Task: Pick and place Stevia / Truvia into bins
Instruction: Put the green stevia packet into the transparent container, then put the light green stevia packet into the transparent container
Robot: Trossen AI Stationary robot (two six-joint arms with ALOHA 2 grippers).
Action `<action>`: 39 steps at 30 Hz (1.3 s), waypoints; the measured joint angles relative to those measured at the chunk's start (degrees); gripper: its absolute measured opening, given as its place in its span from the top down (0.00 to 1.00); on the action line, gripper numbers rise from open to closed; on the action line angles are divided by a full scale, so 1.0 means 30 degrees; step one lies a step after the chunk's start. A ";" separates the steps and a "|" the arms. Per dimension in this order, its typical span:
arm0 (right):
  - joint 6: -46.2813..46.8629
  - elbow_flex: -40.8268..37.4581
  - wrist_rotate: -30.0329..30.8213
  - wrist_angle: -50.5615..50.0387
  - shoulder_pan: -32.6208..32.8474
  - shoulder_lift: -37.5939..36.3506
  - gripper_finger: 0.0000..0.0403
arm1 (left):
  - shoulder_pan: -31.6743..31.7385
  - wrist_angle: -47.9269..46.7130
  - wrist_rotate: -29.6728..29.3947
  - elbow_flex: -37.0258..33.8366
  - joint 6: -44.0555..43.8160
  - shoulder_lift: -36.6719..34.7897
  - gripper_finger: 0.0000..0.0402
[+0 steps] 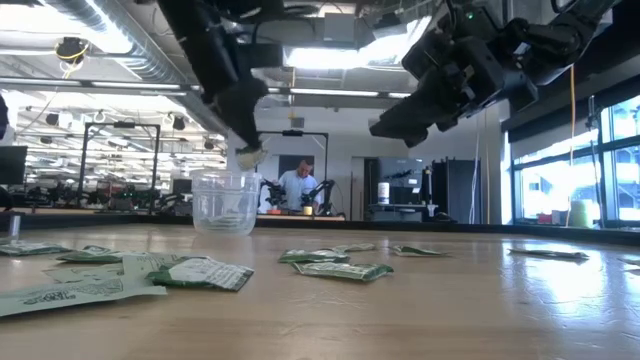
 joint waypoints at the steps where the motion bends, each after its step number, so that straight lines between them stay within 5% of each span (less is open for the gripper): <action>1: -0.0039 0.0000 0.0003 -0.0122 0.0065 0.0000 0.59 | 0.0093 -0.0033 0.0095 0.0000 -0.0010 0.0112 1.00; 18: -0.0481 0.0000 0.0000 -0.0446 0.0240 0.0000 0.59 | 0.0975 -0.1314 0.0845 0.0022 -0.2291 0.1127 0.93; 30: -0.0618 0.0000 0.0000 -0.0522 0.0240 0.0000 0.59 | -0.0692 -0.1964 0.1071 0.0023 -0.2300 -0.2326 0.82; 39: -0.1110 0.0000 0.0007 -0.1050 0.0240 0.0000 0.59 | -0.2953 -0.7113 0.6214 0.0029 -0.9148 -0.4547 0.86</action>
